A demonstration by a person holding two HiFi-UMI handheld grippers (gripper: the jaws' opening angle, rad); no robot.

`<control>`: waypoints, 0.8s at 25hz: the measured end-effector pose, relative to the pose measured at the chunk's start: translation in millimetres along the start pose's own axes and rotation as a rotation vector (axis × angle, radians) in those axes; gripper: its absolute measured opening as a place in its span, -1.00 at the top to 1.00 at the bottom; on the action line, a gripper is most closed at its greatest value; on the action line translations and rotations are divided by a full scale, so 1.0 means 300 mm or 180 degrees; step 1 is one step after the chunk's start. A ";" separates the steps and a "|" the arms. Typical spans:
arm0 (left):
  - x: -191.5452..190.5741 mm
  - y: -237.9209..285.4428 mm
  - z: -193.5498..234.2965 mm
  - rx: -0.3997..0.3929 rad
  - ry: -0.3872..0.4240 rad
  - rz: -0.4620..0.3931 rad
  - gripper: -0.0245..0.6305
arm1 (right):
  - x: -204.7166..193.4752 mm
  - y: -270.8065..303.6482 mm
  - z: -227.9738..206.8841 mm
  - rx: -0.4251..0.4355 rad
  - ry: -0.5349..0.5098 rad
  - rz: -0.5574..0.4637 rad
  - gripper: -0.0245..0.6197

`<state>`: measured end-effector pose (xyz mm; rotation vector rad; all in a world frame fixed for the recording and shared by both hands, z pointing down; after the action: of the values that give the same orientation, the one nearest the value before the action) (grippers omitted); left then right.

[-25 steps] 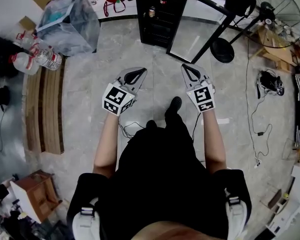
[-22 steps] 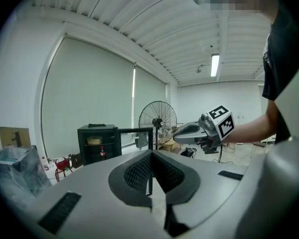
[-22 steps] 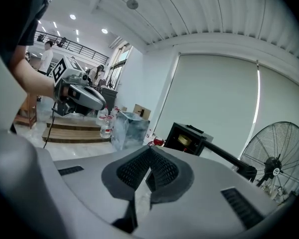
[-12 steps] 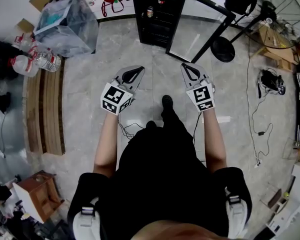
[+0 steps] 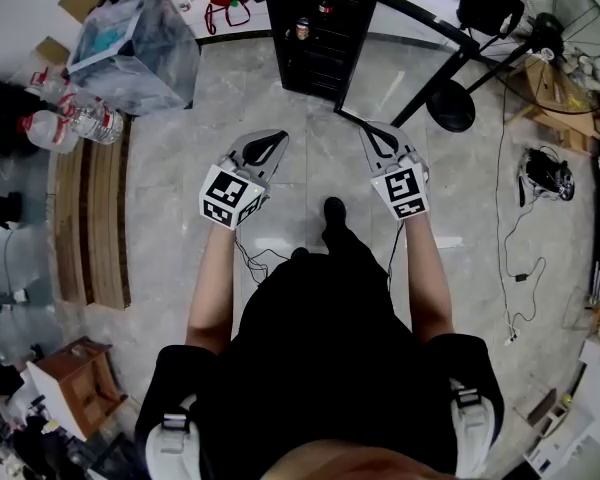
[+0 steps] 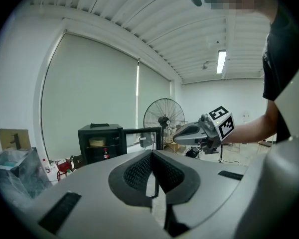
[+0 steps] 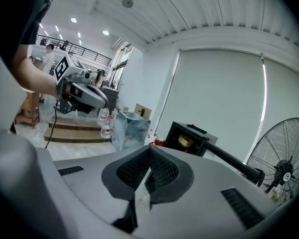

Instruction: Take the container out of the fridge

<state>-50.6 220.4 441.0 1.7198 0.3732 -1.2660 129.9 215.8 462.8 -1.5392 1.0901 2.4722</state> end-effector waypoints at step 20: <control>0.097 0.234 0.188 0.0298 -0.0245 0.0163 0.87 | 0.040 0.258 -0.294 0.0353 -0.0141 -0.0031 0.93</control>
<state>-22.3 130.7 449.2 1.7421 0.2267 -1.3261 163.2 102.9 471.8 -1.4488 1.1875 2.3832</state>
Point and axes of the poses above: the fingertips, and each gripper's own axes: y forward along the fingers, z to its left, x out of its top, the point moved 3 cm from there along -y, backward along the fingers, and after that the axes turned 13 degrees about z, right-handed, at the moved point
